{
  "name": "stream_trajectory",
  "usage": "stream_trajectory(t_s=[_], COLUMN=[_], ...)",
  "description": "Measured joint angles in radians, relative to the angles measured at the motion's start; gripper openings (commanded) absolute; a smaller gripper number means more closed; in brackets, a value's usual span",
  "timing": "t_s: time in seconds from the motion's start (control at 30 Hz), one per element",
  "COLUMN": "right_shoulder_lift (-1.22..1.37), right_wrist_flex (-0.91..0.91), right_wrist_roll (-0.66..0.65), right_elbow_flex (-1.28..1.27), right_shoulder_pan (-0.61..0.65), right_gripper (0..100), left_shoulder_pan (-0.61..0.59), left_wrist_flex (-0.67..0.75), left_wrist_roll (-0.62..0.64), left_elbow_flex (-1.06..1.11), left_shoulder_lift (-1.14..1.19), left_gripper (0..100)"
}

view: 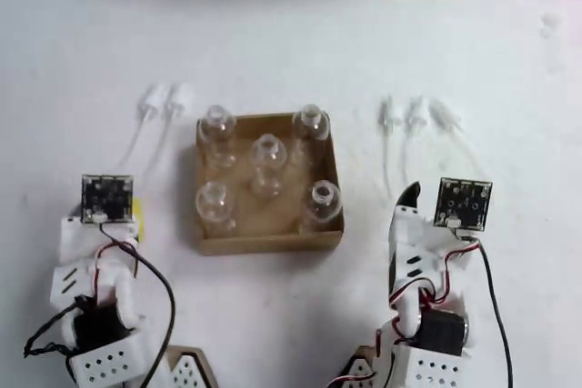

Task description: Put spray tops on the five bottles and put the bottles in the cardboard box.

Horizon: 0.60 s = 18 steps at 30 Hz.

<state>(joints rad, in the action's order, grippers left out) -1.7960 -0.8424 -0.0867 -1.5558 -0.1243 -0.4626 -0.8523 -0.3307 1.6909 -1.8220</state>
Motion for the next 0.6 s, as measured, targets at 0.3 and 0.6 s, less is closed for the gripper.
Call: stream_trajectory(t_s=[0.3,0.6], right_shoulder_lift=[0.000,0.000], right_wrist_flex=[0.000,0.000], right_wrist_roll=[-0.021,-0.021], right_elbow_flex=[0.000,0.000], right_shoulder_pan=[0.002,0.002], right_gripper=[11.9,11.9], left_shoulder_pan=[-0.095,-0.138], left_wrist_flex=[-0.003,-0.087], left_wrist_roll=[-0.166,-0.216], left_elbow_flex=[-0.226,-0.618], left_shoulder_lift=[0.000,0.199], left_gripper=[18,18])
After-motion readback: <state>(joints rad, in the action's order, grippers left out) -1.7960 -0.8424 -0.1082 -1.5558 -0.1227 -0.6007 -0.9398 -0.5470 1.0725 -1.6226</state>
